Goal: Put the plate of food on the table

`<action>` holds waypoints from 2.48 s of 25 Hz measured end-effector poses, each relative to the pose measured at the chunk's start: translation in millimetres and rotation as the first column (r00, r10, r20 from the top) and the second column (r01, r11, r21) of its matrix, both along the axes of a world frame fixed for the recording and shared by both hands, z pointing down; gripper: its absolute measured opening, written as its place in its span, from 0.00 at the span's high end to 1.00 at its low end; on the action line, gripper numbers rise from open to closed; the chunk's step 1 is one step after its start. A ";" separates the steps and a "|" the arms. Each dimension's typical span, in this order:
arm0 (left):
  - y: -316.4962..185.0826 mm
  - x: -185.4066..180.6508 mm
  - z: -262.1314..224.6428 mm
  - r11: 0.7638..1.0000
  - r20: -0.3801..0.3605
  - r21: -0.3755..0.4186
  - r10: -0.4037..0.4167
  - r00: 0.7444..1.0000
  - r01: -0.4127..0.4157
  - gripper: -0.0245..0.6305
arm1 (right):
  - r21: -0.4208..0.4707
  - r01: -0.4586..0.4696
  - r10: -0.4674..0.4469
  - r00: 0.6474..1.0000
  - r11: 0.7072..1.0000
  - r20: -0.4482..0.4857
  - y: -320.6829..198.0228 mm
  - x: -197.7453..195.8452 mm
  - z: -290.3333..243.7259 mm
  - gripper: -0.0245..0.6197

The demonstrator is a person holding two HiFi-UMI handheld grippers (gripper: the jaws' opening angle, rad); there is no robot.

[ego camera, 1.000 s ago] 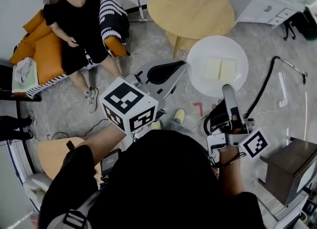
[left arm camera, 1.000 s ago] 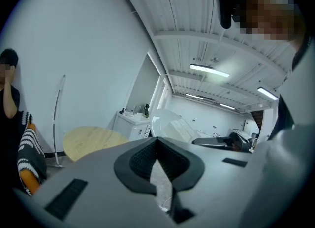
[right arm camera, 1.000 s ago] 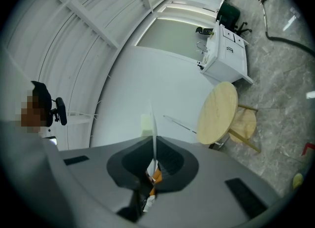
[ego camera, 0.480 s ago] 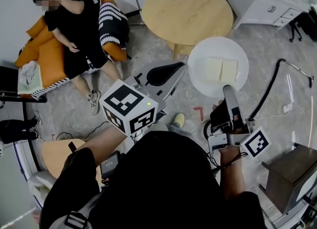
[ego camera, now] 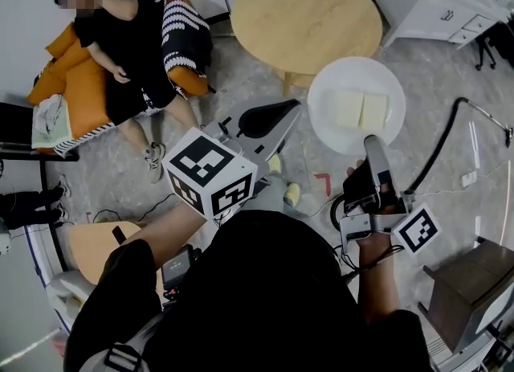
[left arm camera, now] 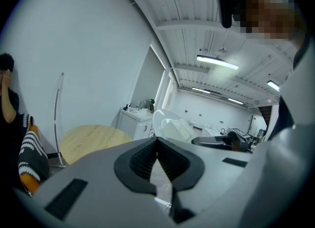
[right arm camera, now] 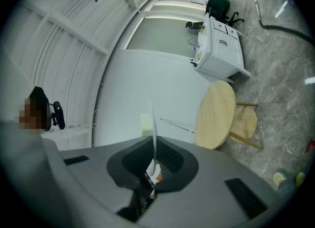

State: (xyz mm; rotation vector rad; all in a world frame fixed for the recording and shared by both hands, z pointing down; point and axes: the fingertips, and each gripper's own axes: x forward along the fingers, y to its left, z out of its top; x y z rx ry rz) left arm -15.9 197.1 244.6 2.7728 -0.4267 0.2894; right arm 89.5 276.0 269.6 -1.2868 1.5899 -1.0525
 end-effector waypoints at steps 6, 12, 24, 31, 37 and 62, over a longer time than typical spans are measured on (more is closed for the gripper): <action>-1.1 3.7 2.6 1.000 0.001 0.011 0.008 1.000 -0.008 0.95 | 0.014 -0.001 0.001 1.000 1.000 -0.004 -0.6 1.1 1.6 0.93; -8.9 4.1 -1.4 1.000 -0.009 0.013 0.016 1.000 -0.016 0.95 | 0.017 0.003 -0.003 1.000 1.000 -0.016 -10.8 -0.3 -2.8 0.93; -118.8 -21.8 5.2 0.999 -0.055 -0.031 -0.036 0.998 0.035 0.95 | -0.036 0.032 -0.034 0.997 0.999 -0.065 -115.4 -18.1 -4.8 0.93; -176.3 -35.6 4.6 0.996 -0.084 -0.049 -0.074 0.994 0.070 0.95 | -0.055 0.056 -0.062 0.992 0.997 -0.107 -175.3 -27.6 -10.7 0.93; -159.3 -43.2 10.9 0.996 -0.083 -0.059 -0.066 0.994 0.061 0.95 | -0.046 0.053 -0.057 0.992 0.998 -0.111 -169.9 -38.8 -12.6 0.93; -213.2 17.0 2.4 0.995 -0.049 -0.051 -0.091 0.995 0.089 0.95 | -0.018 0.080 -0.081 0.993 0.997 -0.087 -219.4 25.0 -19.2 0.94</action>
